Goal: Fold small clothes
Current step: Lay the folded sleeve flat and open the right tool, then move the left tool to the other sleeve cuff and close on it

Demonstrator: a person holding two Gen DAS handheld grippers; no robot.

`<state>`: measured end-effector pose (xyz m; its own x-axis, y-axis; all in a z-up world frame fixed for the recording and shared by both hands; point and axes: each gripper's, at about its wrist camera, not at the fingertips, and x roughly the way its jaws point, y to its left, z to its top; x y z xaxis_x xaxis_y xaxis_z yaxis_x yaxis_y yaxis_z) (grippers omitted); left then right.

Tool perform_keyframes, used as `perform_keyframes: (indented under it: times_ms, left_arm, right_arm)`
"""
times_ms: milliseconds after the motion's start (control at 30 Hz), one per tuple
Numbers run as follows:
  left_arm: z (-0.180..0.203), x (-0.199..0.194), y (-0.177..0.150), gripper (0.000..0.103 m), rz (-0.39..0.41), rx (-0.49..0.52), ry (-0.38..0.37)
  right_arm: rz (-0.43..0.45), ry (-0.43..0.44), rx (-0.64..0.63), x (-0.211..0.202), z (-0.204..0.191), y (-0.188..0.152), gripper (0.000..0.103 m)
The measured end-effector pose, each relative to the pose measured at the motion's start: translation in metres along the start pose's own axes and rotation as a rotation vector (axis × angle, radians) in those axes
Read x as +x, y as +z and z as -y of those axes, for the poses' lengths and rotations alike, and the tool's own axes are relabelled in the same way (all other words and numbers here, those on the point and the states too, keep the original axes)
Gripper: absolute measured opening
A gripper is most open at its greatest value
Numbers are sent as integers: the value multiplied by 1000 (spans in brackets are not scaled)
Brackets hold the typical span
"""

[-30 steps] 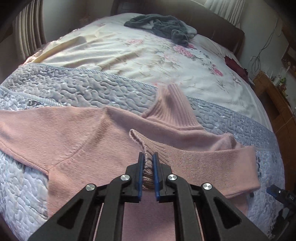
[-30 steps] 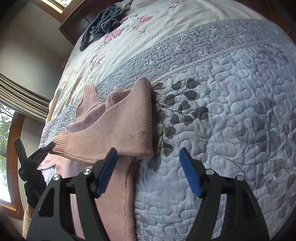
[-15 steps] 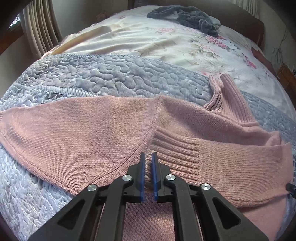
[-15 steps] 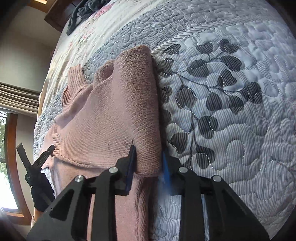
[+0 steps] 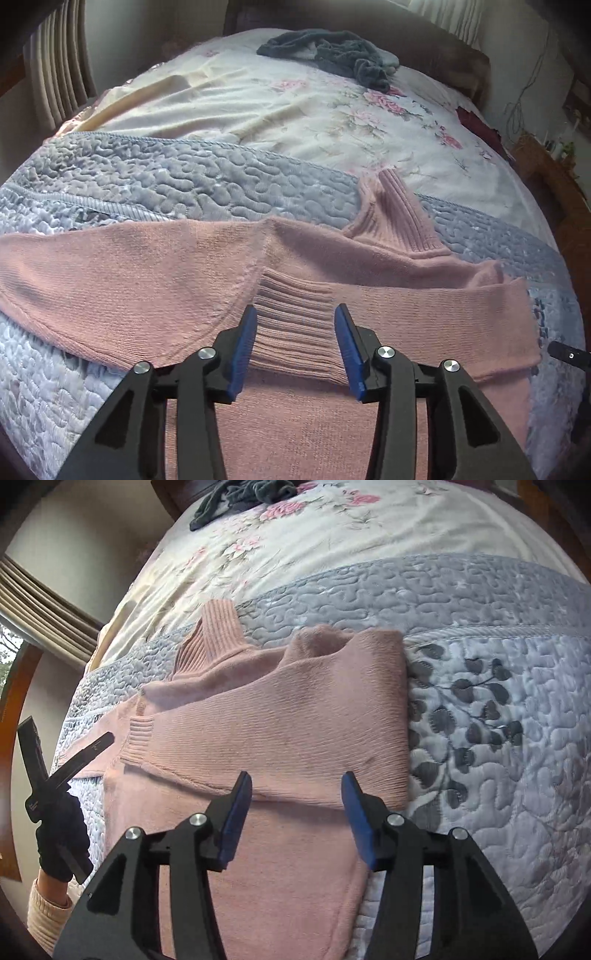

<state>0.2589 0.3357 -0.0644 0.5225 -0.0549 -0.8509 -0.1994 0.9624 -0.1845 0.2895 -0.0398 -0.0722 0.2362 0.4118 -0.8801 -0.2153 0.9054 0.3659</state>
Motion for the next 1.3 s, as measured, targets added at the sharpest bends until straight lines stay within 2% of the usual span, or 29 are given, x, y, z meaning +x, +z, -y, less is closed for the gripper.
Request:
perform_keyframes:
  times_ms: [100,233,367,500,567,667,867,1000,1067,1167,1300]
  left_arm:
    - [8,25,-7,44,-58,13,-18]
    - [-1,55,-17,43,-111,-10,-12]
    - [-3,50,-17,41,-99,15,-24]
    - [-30,15,-17,44,-56,-37,-58]
    - [-57,-7,-20,48,-26,-70,-39]
    - [-119,-37,-29,52,3,-160,-1]
    - [-266,-86,-57,53,52,-406,121]
    - [-357,-106,-67,53,133,-592,162]
    - [-388,-109,-67,53,170,-646,172]
    - [-423,-106,-63,53,219,-723,136]
    - [-447,-95,-53,53,257,-768,101]
  right_arm:
    - [-46,-37,-23,26,-11,-1,51]
    - [-97,-68,7,58,0,-7,50]
    - [-93,-66,15,62,1,-4,50]
    - [-65,-13,11,39,-15,-6,51]
    - [-59,6,-25,28,-29,-11,54]
    - [-78,28,-86,23,-57,-22,56]
    - [-161,88,-218,40,-115,-58,59]
    - [-194,62,-288,59,-139,-79,59]
    - [-200,35,-310,68,-144,-86,59]
    - [-212,15,-300,79,-142,-88,59]
    - [-220,-12,-272,92,-134,-88,59]
